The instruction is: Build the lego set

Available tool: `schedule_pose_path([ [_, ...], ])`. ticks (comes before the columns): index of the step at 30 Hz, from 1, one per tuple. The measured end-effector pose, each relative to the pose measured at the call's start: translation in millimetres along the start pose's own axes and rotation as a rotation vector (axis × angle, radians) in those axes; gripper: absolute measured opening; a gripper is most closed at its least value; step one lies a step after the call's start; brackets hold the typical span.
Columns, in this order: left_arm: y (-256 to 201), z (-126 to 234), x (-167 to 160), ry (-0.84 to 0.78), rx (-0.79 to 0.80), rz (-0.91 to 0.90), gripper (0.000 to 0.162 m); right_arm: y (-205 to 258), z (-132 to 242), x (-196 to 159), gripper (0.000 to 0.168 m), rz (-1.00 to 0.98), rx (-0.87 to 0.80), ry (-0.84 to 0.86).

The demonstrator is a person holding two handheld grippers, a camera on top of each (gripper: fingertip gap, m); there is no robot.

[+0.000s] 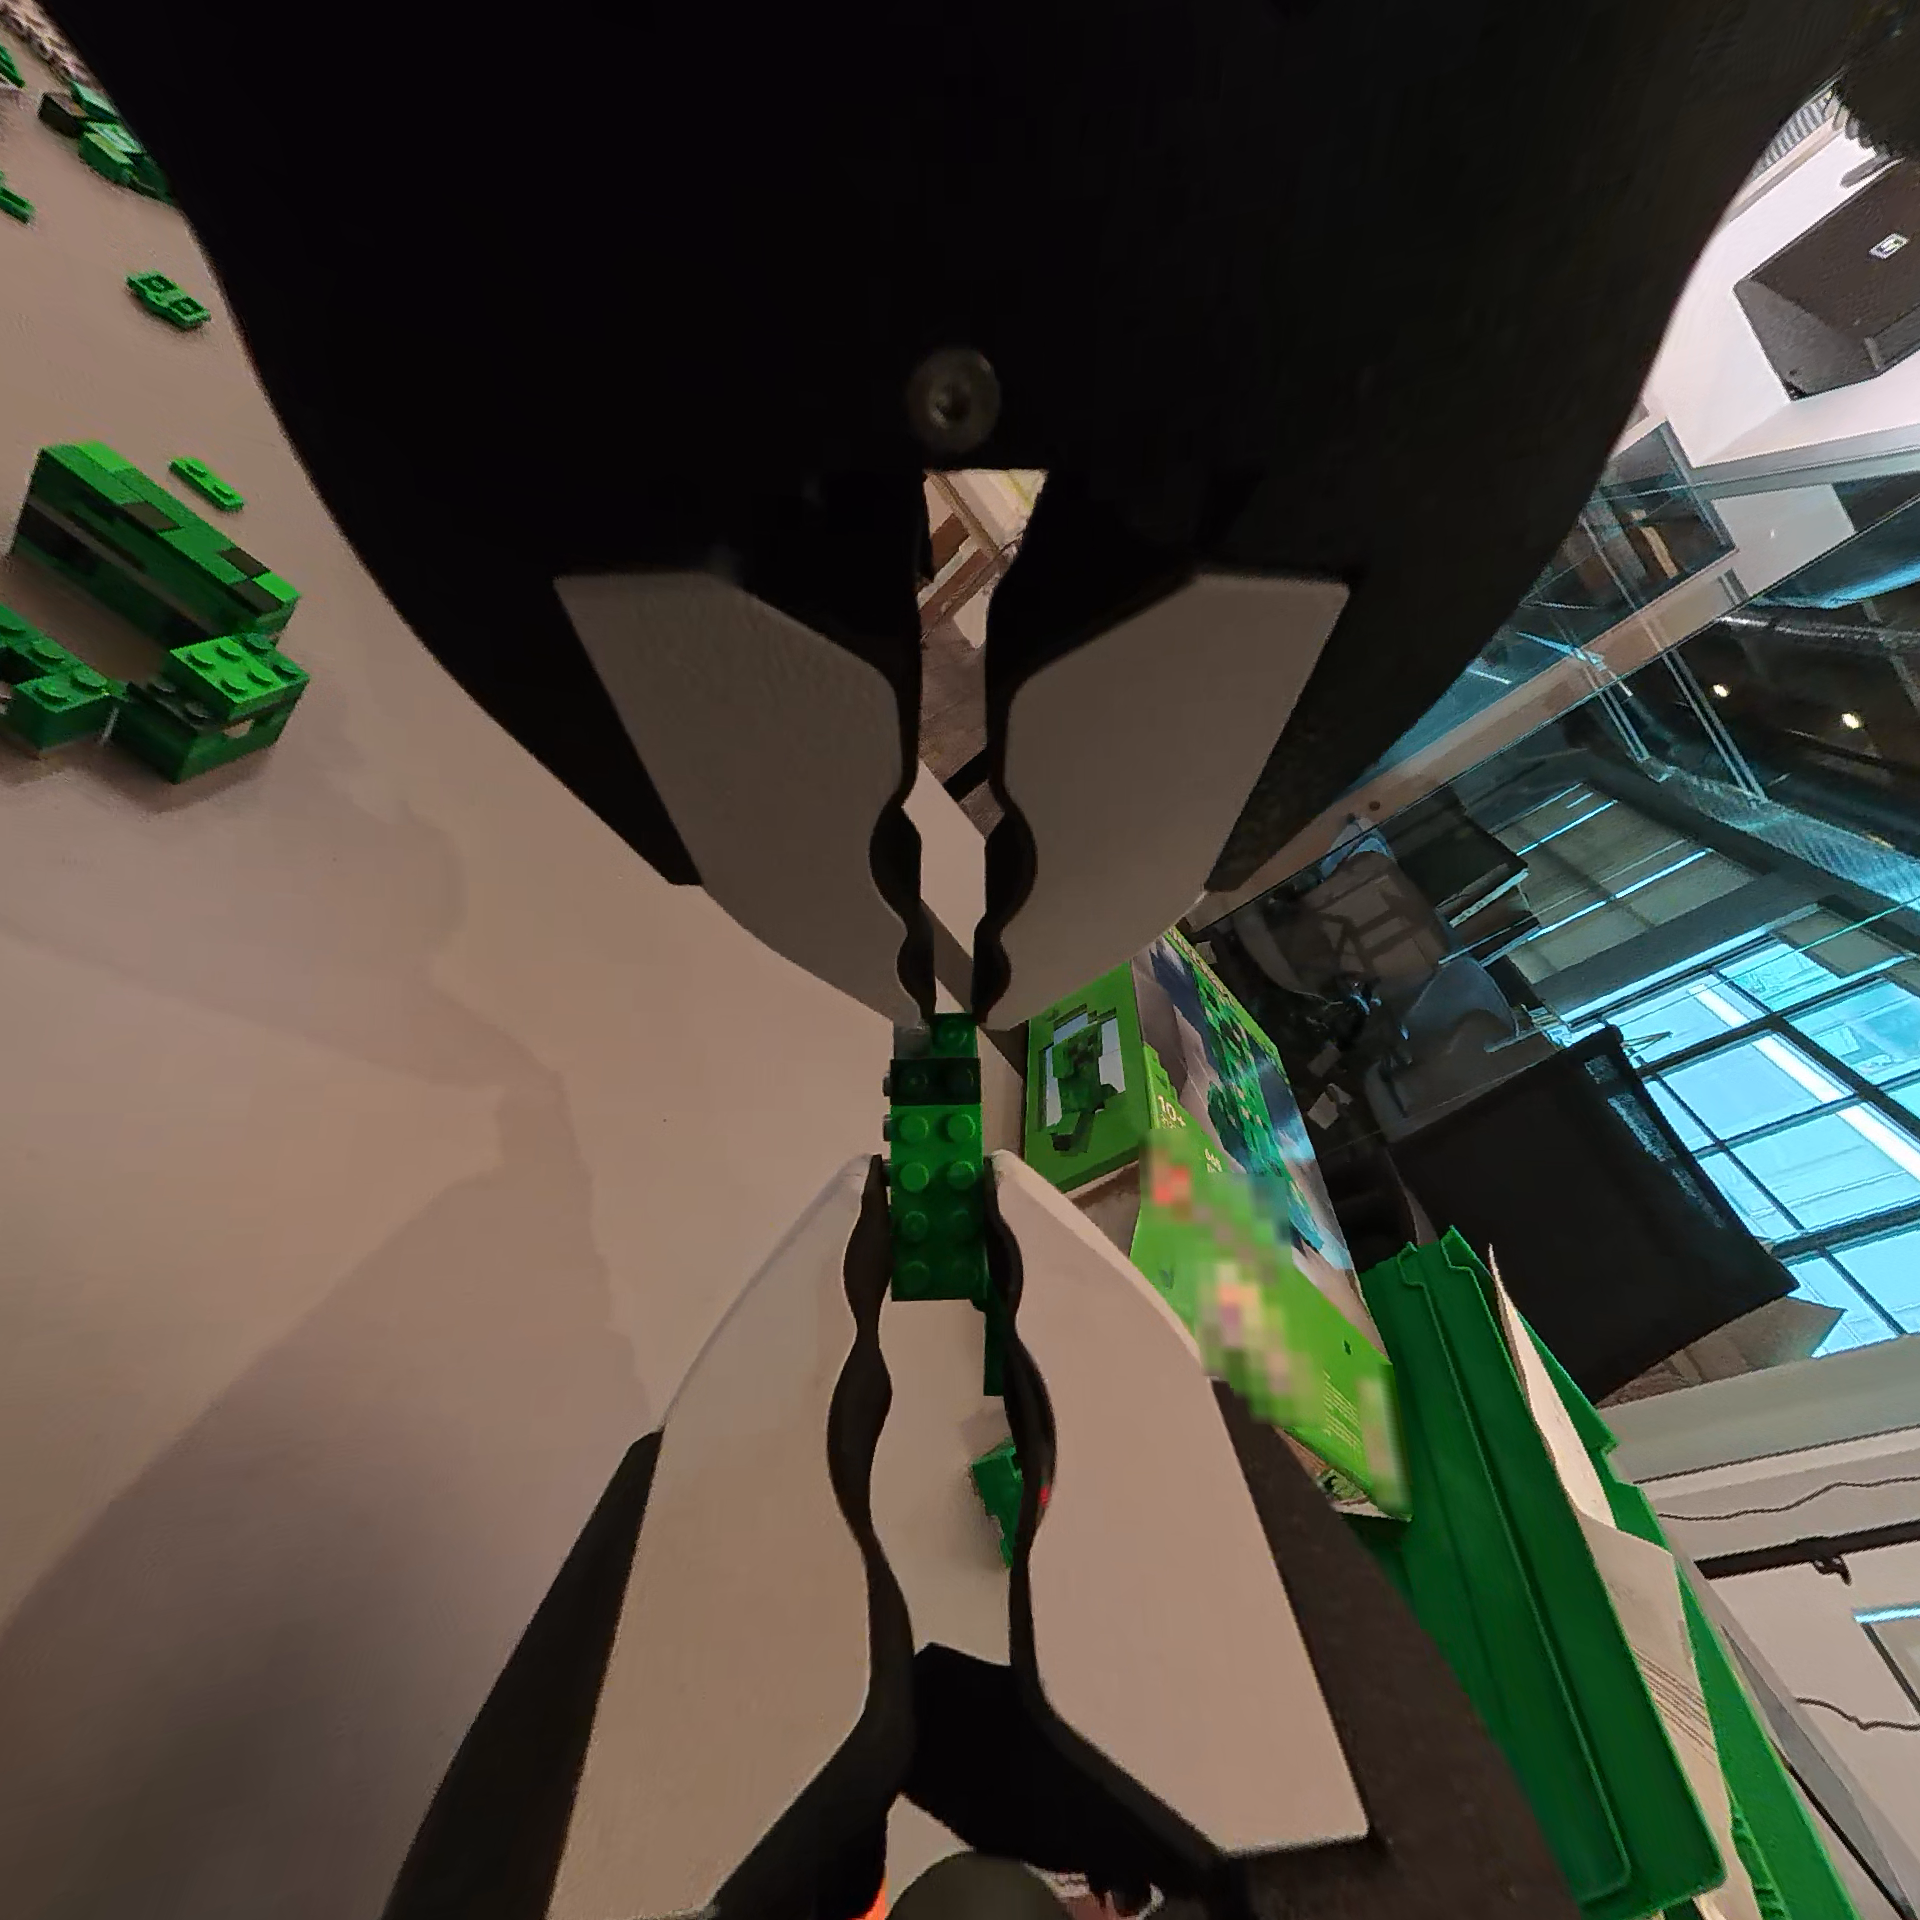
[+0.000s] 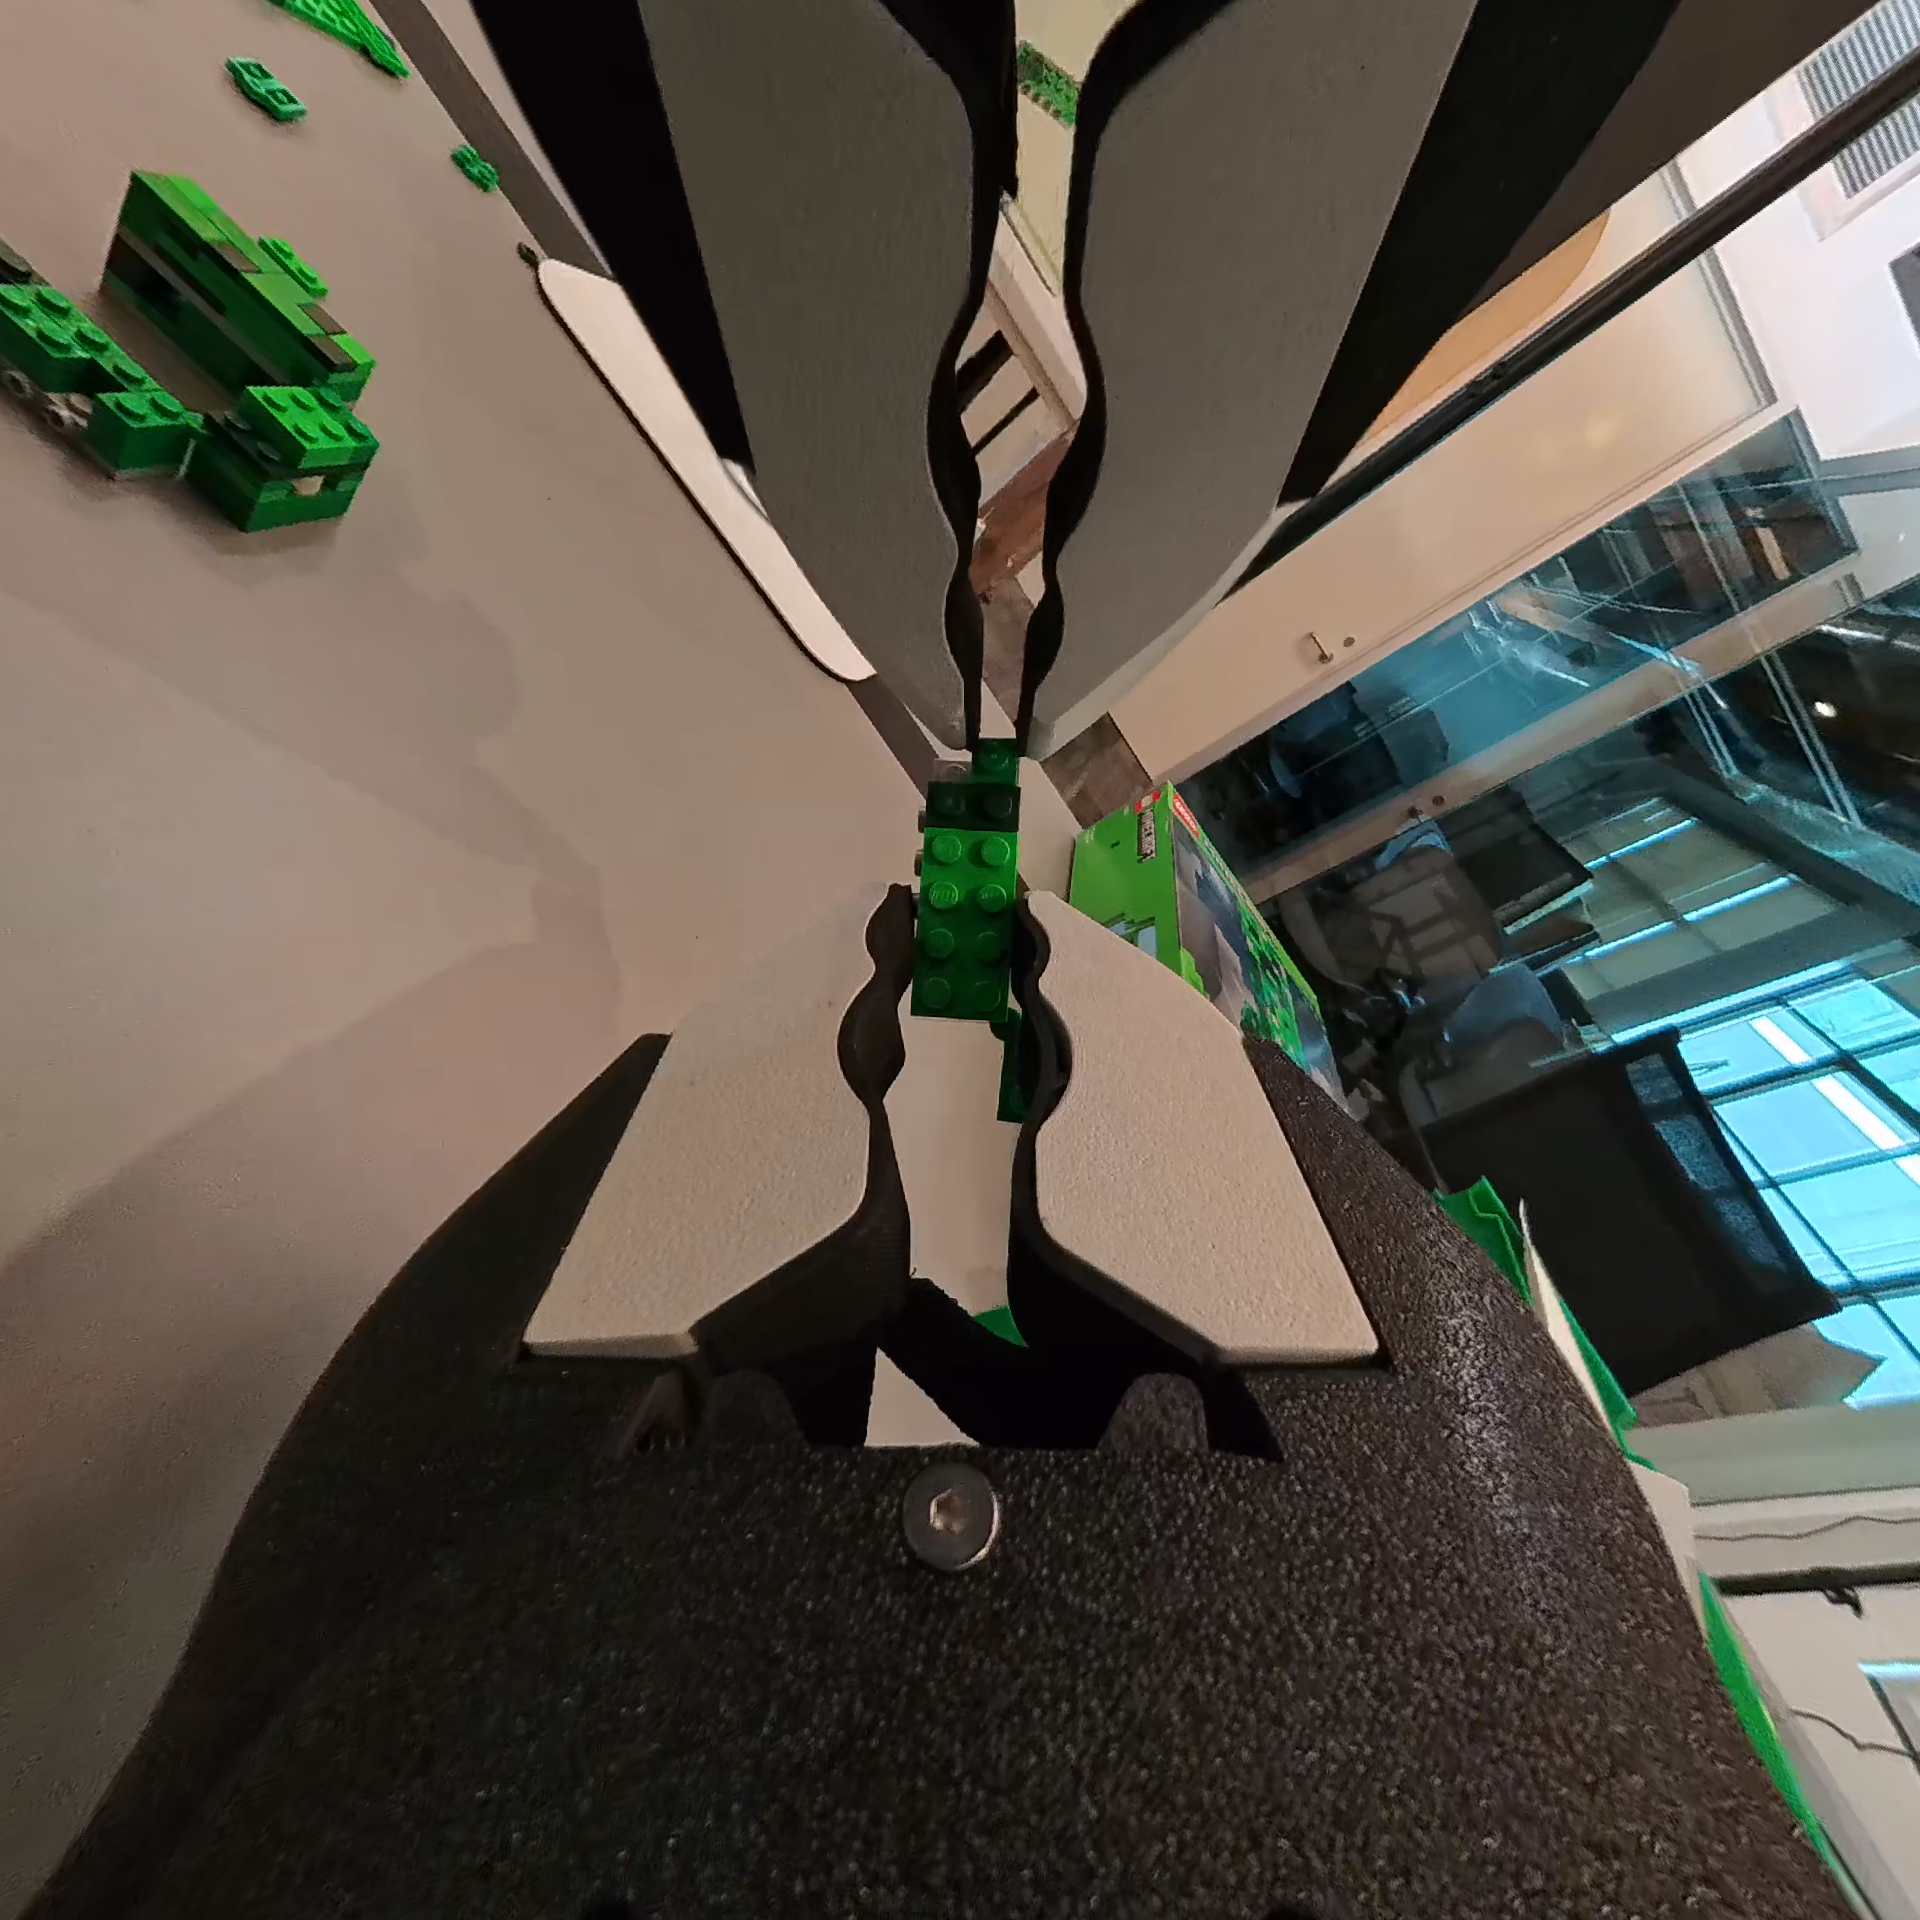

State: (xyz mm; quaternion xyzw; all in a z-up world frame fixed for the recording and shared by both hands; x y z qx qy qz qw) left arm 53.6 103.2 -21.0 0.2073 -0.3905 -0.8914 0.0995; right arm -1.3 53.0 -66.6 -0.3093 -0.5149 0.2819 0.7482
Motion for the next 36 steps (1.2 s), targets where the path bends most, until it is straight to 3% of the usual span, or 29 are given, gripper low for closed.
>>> schedule_pose_path([
  [36,12,2,4,0.046,0.004,0.029,0.01,-6,1,-3,0.017,-0.072,0.032,-0.033],
])
Point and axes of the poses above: each gripper's, where its closed fingertips meet, z back along the fingers, x out of its top, y = z × x across the jaws, the point moved 6 cm from there along z, back along the fingers, and after that the axes turned 10 degrees about y, right-handed, at the moved point
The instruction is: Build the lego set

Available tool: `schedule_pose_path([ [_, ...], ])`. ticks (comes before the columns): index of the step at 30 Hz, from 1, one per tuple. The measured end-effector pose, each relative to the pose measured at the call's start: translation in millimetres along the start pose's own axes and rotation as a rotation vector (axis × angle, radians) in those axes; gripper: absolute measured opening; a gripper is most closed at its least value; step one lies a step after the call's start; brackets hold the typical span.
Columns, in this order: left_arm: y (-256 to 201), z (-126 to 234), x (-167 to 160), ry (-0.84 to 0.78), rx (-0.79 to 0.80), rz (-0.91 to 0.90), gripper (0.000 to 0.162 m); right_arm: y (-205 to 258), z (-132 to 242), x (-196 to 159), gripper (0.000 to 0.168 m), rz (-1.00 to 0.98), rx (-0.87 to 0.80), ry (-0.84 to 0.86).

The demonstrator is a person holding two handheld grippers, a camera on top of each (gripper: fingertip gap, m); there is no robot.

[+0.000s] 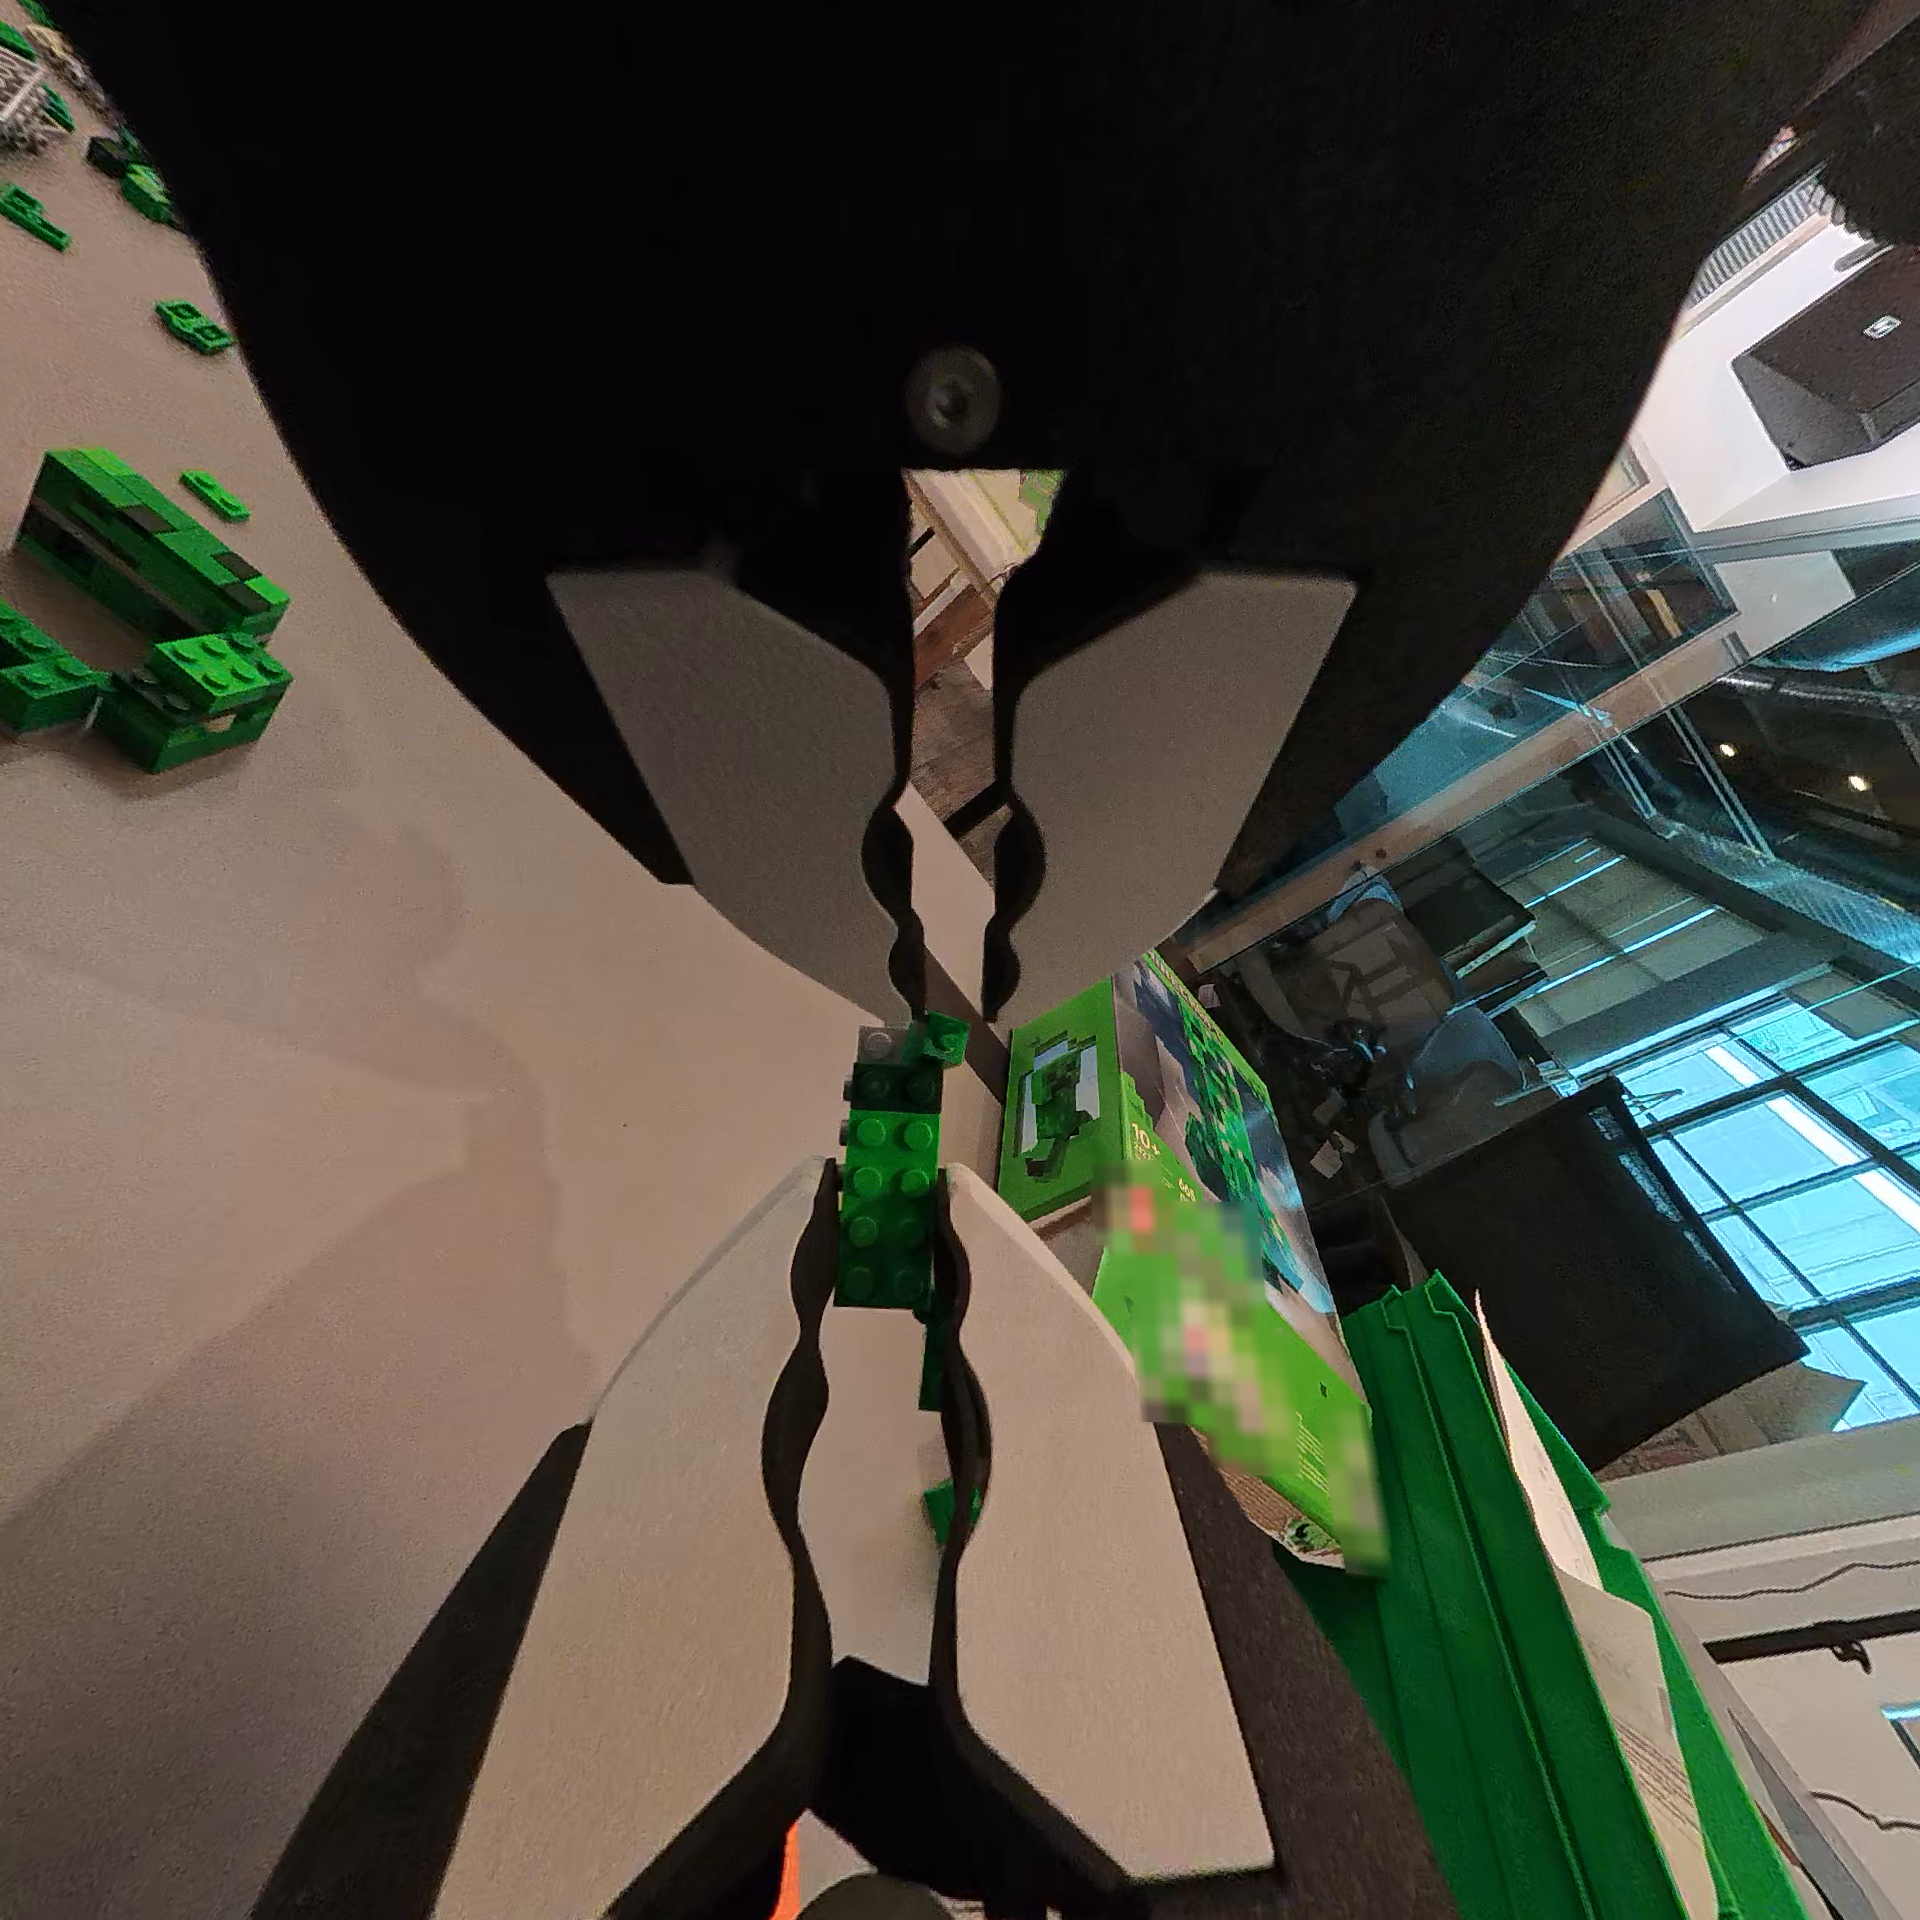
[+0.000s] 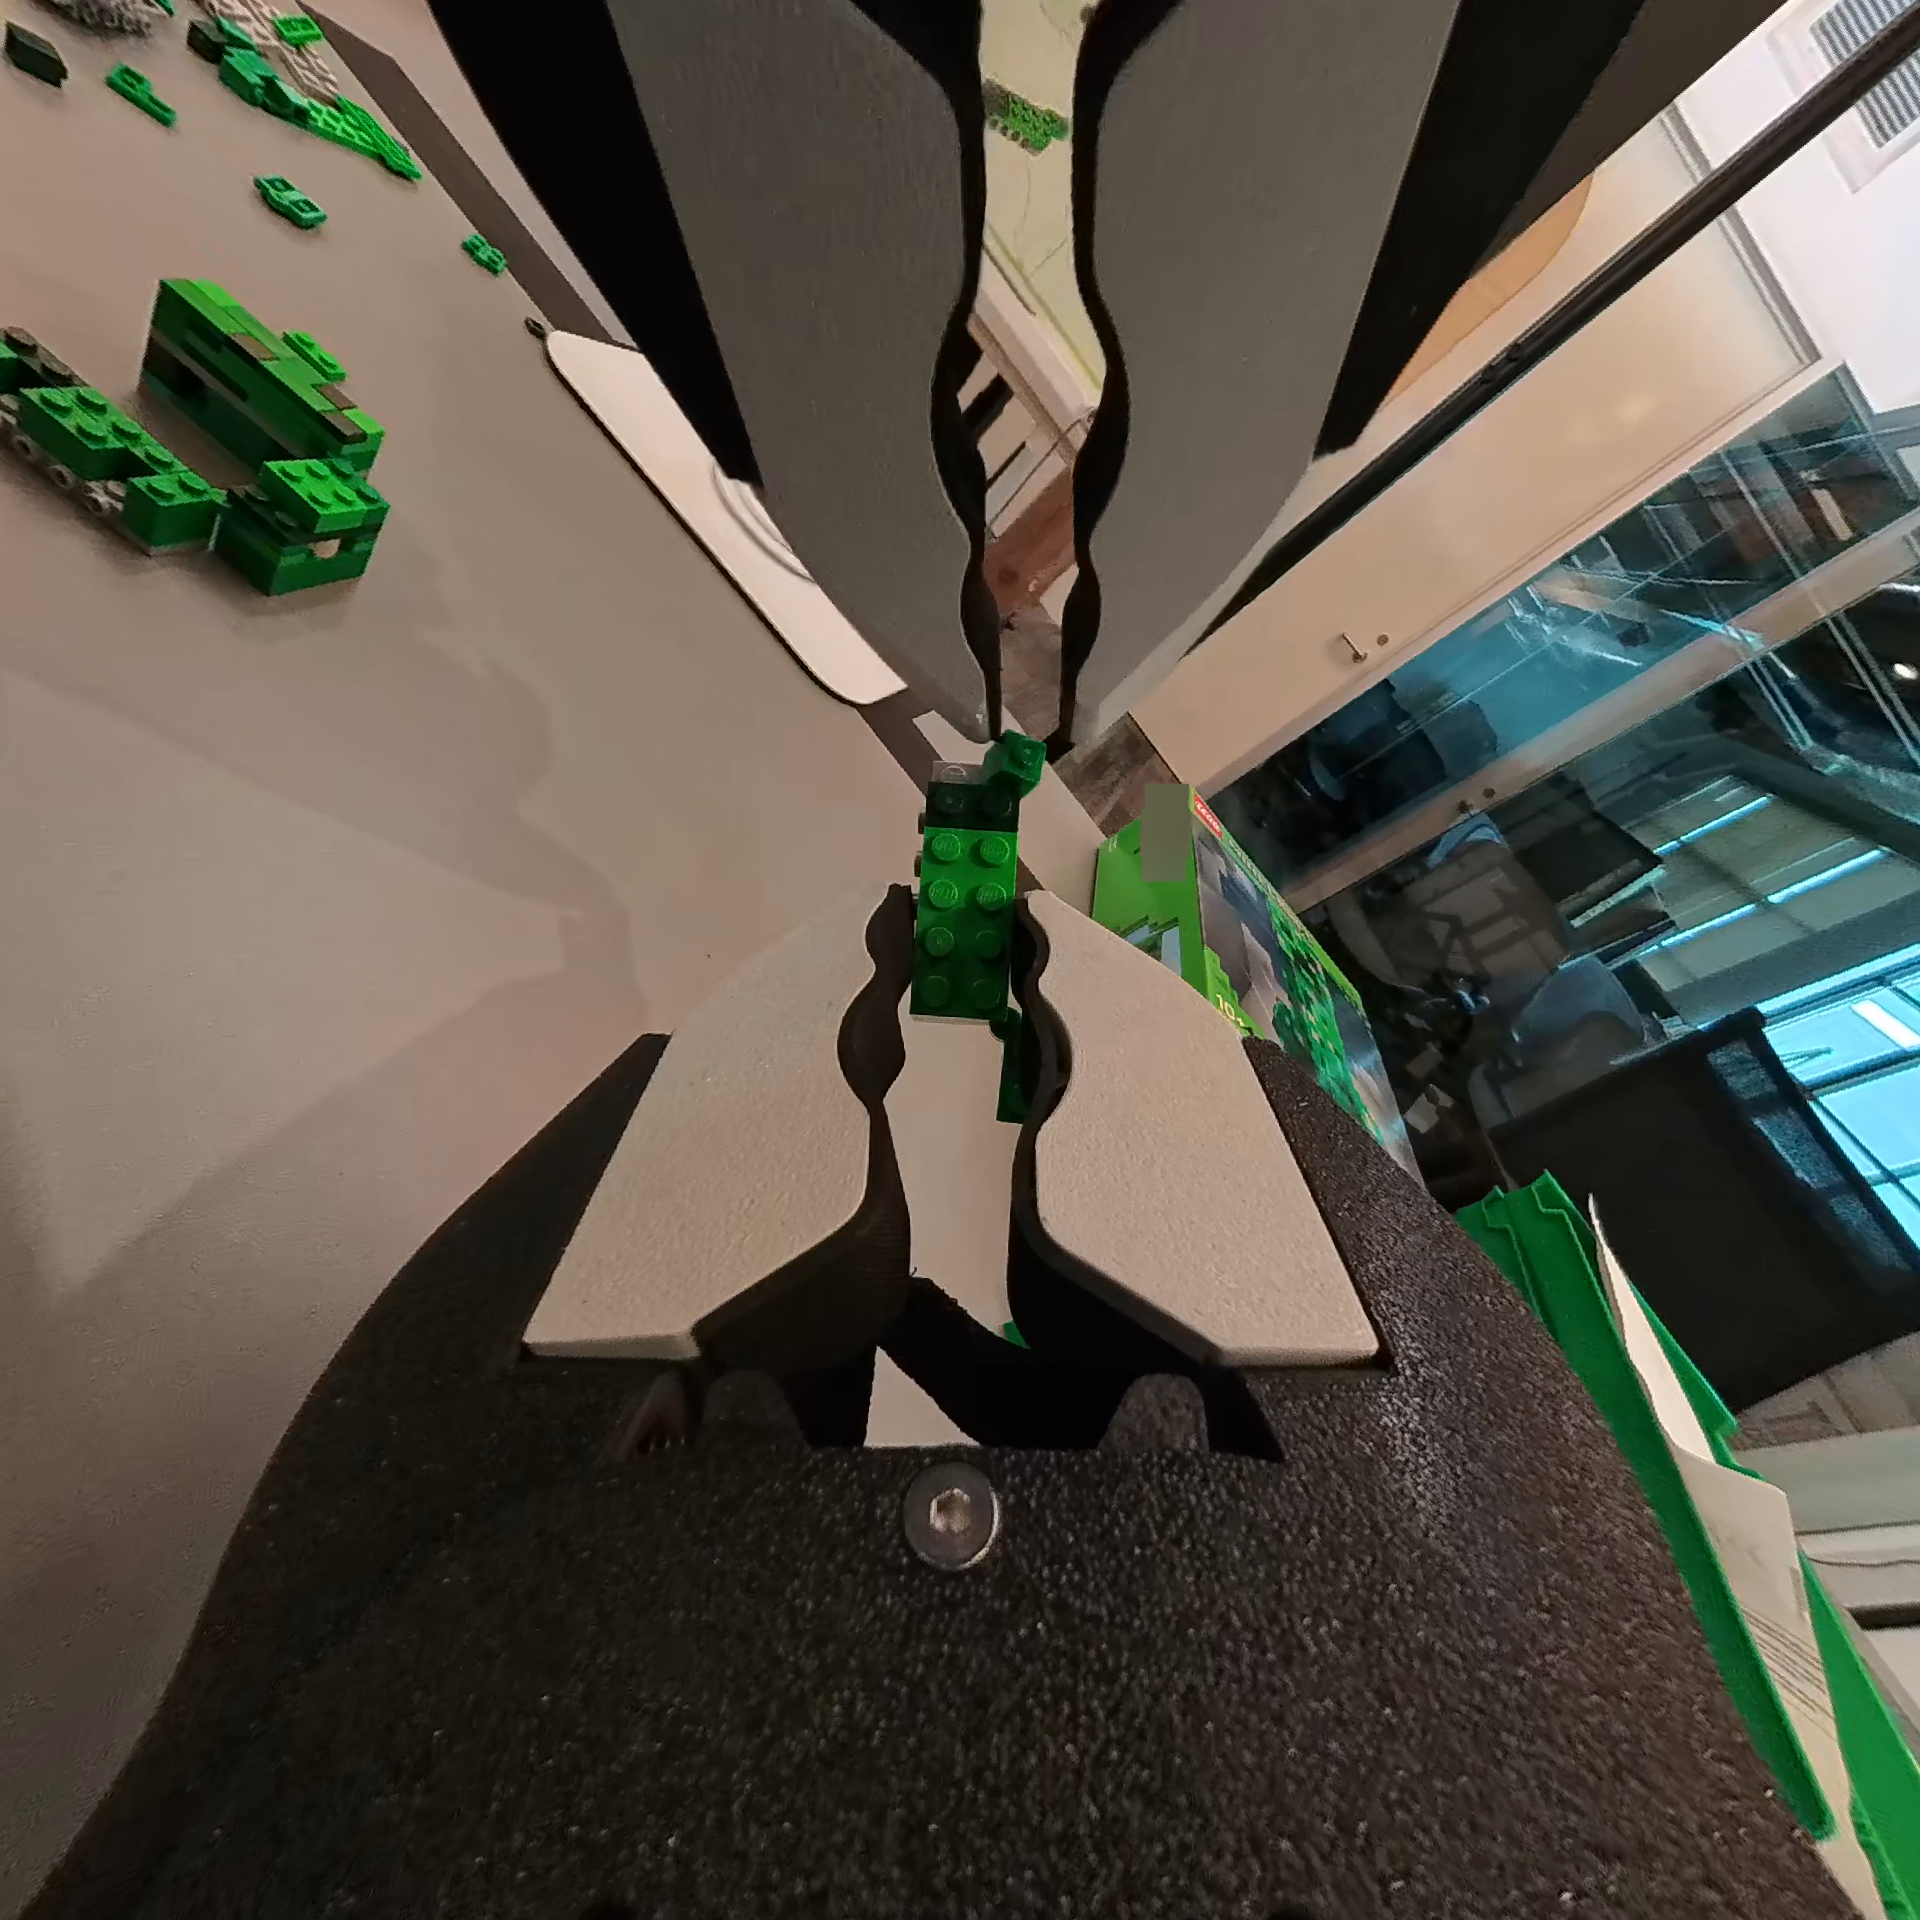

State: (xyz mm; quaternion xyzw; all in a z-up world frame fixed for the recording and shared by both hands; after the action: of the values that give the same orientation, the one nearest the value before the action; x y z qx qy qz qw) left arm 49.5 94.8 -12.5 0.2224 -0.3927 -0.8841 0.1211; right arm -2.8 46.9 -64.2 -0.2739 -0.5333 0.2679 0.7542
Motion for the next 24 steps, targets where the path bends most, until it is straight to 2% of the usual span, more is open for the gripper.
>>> schedule_pose_path([
  [24,-4.2,-0.6,-1.0,0.005,-0.03,0.021,0.008,-2.0,0.8,-0.7,0.017,-0.025,0.017,-0.007],
])
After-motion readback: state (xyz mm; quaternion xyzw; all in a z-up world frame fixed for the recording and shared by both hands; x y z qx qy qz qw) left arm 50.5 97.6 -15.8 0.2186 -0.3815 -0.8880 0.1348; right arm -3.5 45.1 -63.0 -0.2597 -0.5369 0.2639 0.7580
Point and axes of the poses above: each gripper's, where its closed fingertips meet, z back along the fingers, x out of its top, y = z × x across the jaws, the point moved 6 cm from there along z, back along the fingers, and after that the axes turned 10 degrees about y, right-handed, at the moved point
